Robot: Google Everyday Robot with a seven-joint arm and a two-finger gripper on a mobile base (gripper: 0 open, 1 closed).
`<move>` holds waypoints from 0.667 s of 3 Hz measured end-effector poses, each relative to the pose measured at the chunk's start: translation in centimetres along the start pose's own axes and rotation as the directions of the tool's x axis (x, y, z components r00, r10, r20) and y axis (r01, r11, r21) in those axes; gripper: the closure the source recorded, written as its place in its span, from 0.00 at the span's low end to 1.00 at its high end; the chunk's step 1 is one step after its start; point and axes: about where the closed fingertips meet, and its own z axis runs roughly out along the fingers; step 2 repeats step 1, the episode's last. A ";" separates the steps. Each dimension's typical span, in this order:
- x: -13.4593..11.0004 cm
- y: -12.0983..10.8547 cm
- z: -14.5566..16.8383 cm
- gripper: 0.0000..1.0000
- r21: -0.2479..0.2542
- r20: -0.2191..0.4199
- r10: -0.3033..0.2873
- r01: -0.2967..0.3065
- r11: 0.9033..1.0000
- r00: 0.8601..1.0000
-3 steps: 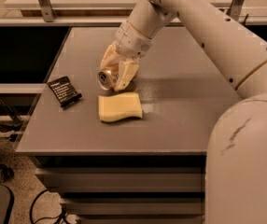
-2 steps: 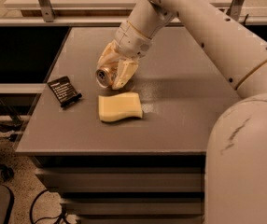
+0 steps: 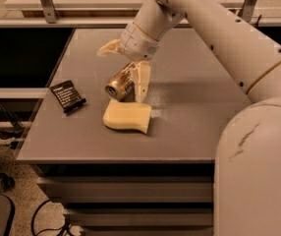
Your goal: Move orange can near sponge
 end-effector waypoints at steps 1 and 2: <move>-0.2 -0.2 -0.2 0.00 0.005 0.008 -0.010 0.010 1.000 1.000; -0.2 -0.2 -0.2 0.00 0.005 0.008 -0.010 0.010 1.000 1.000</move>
Offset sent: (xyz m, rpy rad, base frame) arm 0.0000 0.0000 0.0000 0.0000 0.0000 0.0000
